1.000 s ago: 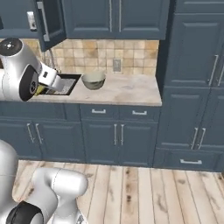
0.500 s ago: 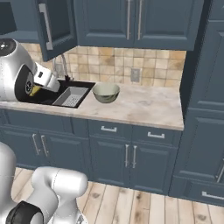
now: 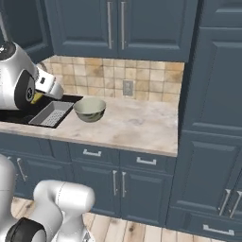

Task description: Pick the egg and butter from the fridge and place them by the bowl for mixing.

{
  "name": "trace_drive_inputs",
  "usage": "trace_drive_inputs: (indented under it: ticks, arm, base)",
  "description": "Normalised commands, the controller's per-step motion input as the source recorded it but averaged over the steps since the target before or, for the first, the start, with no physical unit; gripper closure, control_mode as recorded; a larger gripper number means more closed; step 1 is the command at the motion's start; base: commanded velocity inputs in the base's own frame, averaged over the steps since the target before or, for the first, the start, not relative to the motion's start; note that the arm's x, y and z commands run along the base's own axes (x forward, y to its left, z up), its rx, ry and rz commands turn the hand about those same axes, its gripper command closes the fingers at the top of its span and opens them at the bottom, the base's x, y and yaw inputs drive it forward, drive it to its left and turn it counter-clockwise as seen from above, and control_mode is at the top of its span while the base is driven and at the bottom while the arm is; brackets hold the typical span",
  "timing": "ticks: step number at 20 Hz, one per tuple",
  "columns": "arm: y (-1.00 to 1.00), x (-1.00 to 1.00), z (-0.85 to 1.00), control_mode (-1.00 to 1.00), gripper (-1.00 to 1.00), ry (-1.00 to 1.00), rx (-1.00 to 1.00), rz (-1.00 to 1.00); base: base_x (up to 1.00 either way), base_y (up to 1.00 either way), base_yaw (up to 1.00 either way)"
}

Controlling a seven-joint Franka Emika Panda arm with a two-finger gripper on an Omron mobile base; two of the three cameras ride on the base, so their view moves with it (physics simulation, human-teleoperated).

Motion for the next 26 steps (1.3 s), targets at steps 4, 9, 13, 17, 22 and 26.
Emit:
trace_drive_inputs:
  ticks: [4,9,13,17,22,26]
  arm:
    - [0.00,0.00,0.00,1.00,1.00,0.00,0.00,0.00]
    - [0.00,0.00,0.00,1.00,1.00,0.00,0.00,0.00]
    - [0.00,0.00,0.00,1.00,1.00,0.00,0.00,0.00]
    - [0.00,0.00,0.00,1.00,1.00,0.00,0.00,0.00]
    - [0.00,0.00,0.00,1.00,1.00,0.00,0.00,0.00]
    - [0.00,0.00,0.00,1.00,1.00,0.00,0.00,0.00]
  base:
    - [0.67,-0.31,-0.02]
    - [0.50,-0.17,-0.19]
    - [0.38,0.00,-0.34]
    - [0.42,0.10,-0.06]
    - [0.50,0.24,0.04]
    - [0.48,0.19,0.07]
